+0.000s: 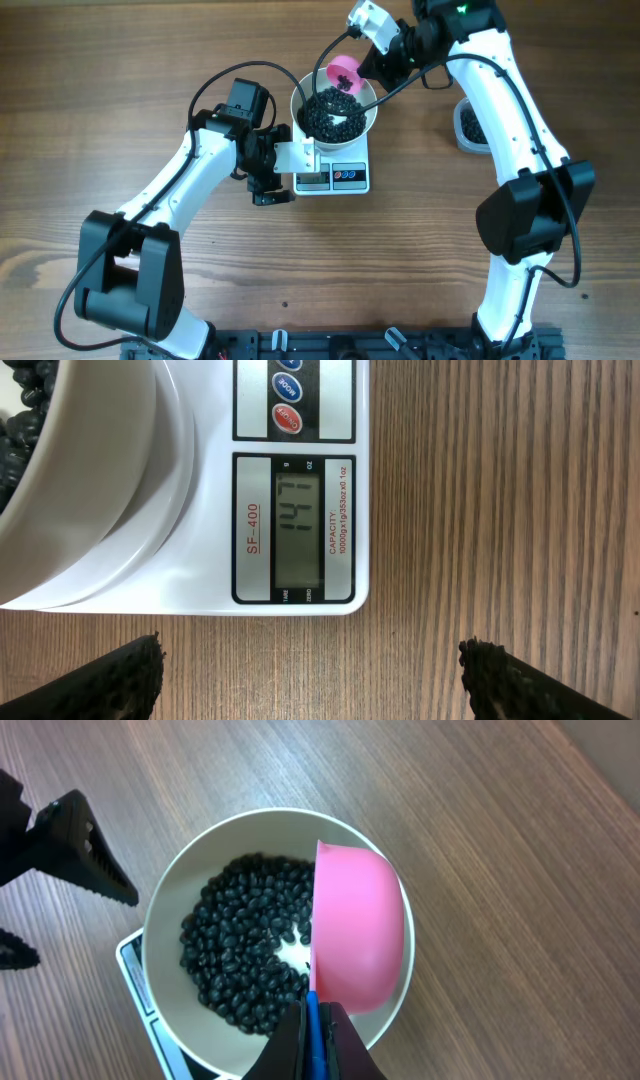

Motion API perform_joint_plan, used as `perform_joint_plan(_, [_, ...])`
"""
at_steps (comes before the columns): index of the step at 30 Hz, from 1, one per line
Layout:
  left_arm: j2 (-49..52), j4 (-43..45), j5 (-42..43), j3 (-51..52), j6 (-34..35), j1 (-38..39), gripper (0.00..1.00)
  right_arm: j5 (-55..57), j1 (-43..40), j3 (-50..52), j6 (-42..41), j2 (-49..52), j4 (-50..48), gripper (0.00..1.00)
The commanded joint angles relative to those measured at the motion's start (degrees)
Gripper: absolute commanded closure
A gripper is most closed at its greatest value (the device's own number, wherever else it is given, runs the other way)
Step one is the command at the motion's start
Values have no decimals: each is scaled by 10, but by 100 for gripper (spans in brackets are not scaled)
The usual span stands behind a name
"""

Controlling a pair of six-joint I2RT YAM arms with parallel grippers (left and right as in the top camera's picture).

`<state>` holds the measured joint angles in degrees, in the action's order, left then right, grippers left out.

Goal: Scoop item into bowl and weigh 150g on scale

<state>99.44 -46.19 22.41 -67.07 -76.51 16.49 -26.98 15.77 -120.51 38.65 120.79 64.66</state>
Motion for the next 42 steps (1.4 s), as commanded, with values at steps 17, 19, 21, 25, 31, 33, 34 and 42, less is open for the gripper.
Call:
perform_joint_plan(17, [6,0,11,5,-11,-2,0,-87,-3,-10,-3,-14,-10,96])
perform_joint_plan(19, [6,0,11,5,-11,-2,0,-87,-3,-10,-3,-14,-11,96])
perform_joint_plan(21, [6,0,11,5,-11,-2,0,-87,-3,-10,-3,-14,-11,96])
perform_joint_plan(25, [6,0,11,5,-11,-2,0,-87,-3,-10,-3,-14,-12,96])
perform_joint_plan(31, [6,0,11,5,-11,-2,0,-60,-4,-10,-4,-14,-12,96])
perform_joint_plan(33, [6,0,11,5,-11,-2,0,-26,-4,-10,-26,-14,-12,96])
perform_joint_plan(34, [6,0,11,5,-11,-2,0,-26,-3,-10,-26,-14,-12,96])
perform_joint_plan(42, [6,0,11,5,-11,-2,0,-78,-6,-10,21,-14,18,96])
